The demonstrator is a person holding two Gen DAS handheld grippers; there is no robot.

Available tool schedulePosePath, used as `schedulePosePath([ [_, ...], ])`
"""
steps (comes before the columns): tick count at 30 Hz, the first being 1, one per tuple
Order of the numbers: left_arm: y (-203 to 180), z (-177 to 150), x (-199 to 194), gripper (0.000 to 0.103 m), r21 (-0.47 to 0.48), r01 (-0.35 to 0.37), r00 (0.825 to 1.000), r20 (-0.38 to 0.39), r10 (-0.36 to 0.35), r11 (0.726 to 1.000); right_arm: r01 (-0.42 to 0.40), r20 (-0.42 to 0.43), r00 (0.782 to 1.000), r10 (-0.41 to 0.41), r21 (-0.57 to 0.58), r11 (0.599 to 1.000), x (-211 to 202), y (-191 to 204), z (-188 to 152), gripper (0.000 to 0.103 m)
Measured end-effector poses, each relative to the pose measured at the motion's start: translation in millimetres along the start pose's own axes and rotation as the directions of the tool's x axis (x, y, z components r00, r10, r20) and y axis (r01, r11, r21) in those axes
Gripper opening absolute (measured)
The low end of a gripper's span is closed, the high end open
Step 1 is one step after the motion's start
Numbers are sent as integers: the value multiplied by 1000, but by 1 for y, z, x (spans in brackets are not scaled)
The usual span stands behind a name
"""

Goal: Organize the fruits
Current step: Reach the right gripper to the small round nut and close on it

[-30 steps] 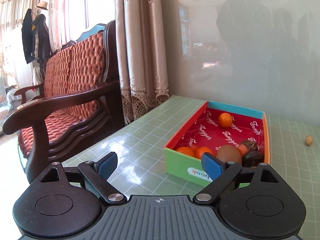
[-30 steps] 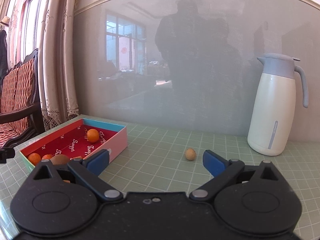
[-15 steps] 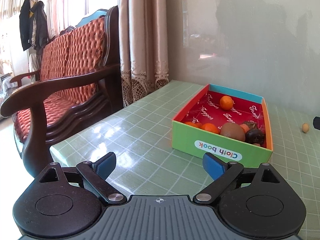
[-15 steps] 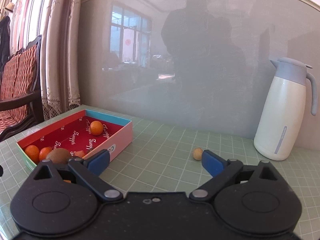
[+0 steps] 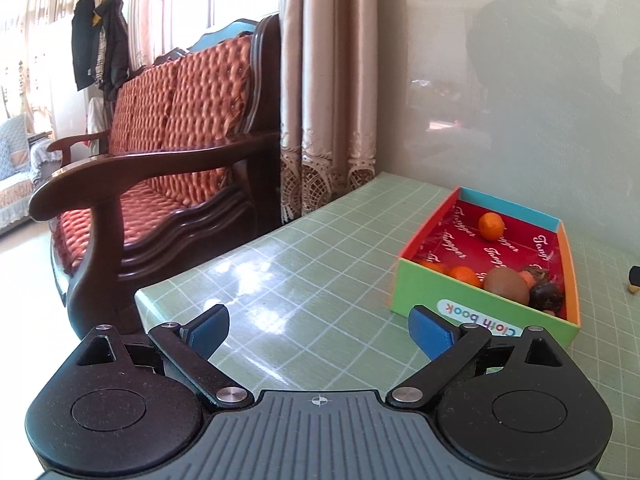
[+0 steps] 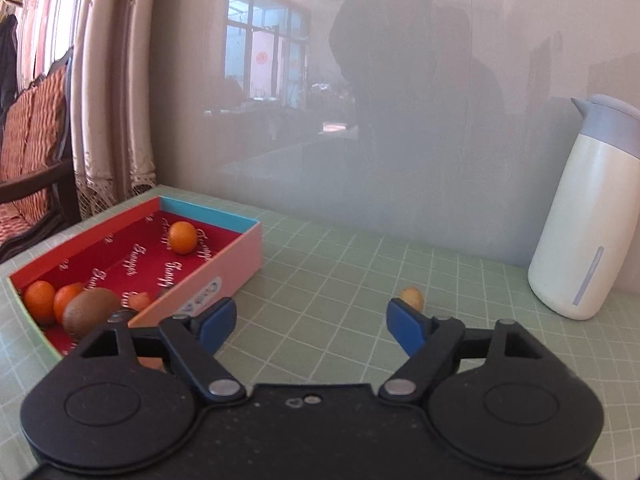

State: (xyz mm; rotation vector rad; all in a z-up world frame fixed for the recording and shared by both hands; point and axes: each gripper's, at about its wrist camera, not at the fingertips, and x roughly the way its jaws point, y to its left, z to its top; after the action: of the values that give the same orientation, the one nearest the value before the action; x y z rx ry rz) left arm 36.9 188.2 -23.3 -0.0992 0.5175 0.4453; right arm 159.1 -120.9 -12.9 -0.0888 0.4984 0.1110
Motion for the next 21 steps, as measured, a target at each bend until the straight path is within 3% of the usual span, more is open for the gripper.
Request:
schedulePosePath([
  [6,6,1,5,96,-26,-12,1000,-16,12,1000,35,-55,998,-34,23,999,34,-23,2,75],
  [18,-10,2,9,97,-19,-3,1000,-26,2,1000,101,-141,986,-87,91,991,75,-68,0,74],
  [21,-15,1,11,97,-8,-3,999,-32,2,1000,104,-166,982,-85,107,989,88,-77,1,65],
])
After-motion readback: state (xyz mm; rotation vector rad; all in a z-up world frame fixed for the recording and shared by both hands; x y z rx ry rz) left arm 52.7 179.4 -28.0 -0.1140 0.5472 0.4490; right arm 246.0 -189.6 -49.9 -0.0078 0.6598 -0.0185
